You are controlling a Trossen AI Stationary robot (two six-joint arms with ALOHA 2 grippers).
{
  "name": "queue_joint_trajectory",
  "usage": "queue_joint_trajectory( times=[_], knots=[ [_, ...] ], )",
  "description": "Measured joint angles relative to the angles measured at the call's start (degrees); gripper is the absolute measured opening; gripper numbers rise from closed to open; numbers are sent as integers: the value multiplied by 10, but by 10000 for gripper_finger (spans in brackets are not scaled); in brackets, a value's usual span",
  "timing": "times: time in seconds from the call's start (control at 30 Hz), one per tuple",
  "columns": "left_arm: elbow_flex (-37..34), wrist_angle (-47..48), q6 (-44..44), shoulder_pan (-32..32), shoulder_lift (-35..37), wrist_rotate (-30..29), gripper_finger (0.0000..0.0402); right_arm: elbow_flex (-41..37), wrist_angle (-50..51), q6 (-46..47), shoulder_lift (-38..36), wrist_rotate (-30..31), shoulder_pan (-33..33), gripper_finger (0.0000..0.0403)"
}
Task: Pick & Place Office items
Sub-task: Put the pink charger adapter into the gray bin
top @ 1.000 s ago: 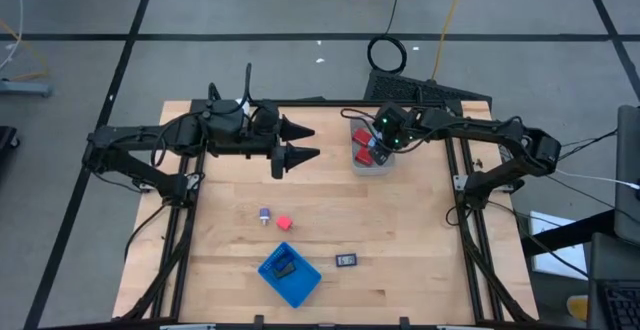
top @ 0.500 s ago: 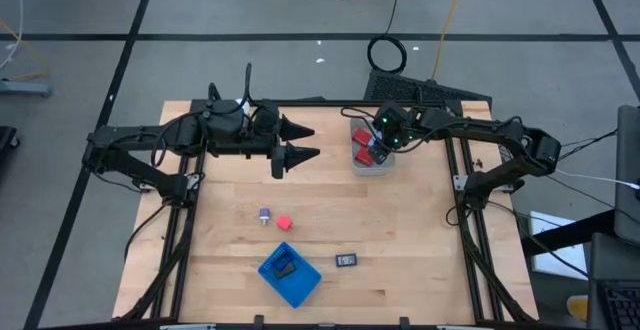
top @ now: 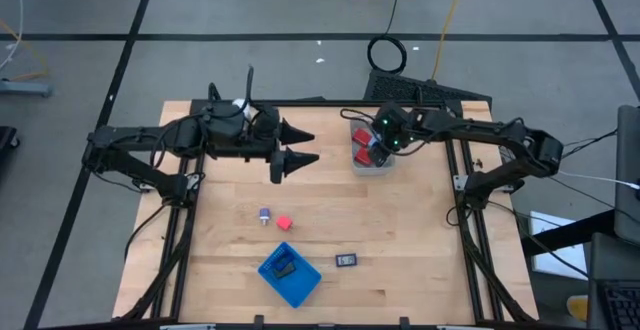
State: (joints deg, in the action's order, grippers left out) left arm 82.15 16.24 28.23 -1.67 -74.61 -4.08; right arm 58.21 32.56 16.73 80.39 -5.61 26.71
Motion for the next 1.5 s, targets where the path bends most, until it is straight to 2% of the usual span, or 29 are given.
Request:
queue_joint_trajectory(
  times=[0.4,0.7,0.83,1.07,1.2,1.27,1.37,1.5],
  knots=[
    [-1,46,5,-17,25,6,349,44,-4,-8,-139,-5,-73,166],
    [0,49,18,-37,52,14,349,105,-17,22,-170,-5,-122,166],
    [-1,90,28,-56,72,45,349,122,-53,33,-170,-5,-148,166],
    [0,154,74,-70,106,136,349,123,-126,141,-170,7,-190,167],
    [10,166,32,-75,131,162,349,123,-126,173,-166,52,-220,167],
    [35,187,-25,-75,138,163,349,123,-124,183,-165,66,-231,167],
    [80,270,-107,-81,135,158,349,123,-128,205,-162,74,-240,167],
    [118,388,-164,-82,117,125,349,122,-125,226,-156,76,-247,167]
  ],
)
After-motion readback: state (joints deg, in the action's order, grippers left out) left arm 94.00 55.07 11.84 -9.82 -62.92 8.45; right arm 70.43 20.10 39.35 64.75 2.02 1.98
